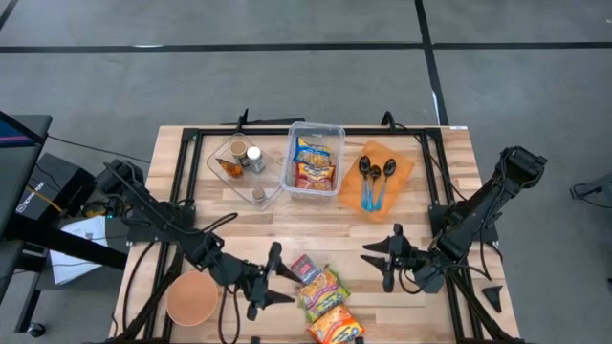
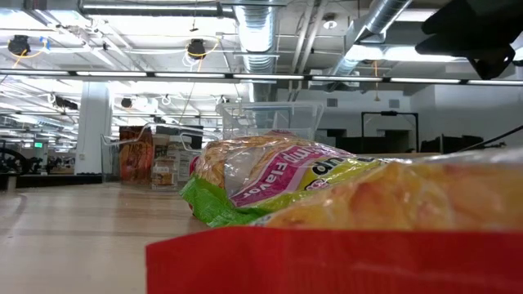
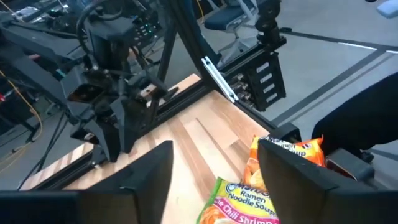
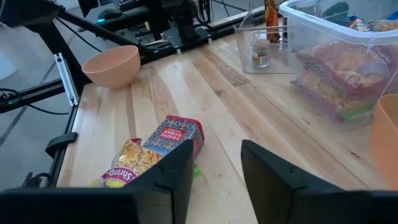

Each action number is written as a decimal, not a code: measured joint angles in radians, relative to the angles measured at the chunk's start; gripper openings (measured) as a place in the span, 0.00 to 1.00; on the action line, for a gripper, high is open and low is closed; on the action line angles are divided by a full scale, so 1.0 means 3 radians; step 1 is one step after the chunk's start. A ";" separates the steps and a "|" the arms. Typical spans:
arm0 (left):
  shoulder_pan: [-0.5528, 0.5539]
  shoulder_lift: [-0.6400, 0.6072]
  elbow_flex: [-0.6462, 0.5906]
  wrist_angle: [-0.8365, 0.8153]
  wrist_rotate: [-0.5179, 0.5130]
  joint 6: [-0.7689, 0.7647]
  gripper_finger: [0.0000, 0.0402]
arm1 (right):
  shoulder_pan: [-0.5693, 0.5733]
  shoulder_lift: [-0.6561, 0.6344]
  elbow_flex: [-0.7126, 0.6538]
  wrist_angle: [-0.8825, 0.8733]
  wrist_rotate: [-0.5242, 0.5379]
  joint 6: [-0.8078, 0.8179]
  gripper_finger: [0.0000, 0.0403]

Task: Pick & Place Food Item
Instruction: Put the green noodle pack into the white bin

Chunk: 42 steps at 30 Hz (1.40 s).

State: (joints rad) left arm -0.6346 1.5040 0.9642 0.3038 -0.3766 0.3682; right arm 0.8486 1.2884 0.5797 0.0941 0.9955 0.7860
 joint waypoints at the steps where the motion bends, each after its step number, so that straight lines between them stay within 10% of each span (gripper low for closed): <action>1: 0.0001 0.0000 0.0000 -0.0006 0.0000 0.0002 0.59 | 0.0000 0.0000 0.0000 0.0006 -0.0001 0.0000 0.33; 21: 0.0225 0.0269 0.0000 -0.0075 0.0322 -0.0294 0.92 | -0.0001 0.0000 0.0000 0.0049 -0.0010 0.0000 0.38; 42: 0.0875 0.1196 0.0268 -0.0095 0.1263 -0.0724 0.92 | 0.0000 0.0000 -0.0001 0.0036 -0.0011 -0.0001 0.37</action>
State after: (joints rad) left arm -0.3720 1.8629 1.0445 0.2753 0.0022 0.1509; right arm 0.8486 1.2884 0.5793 0.1047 0.9920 0.7856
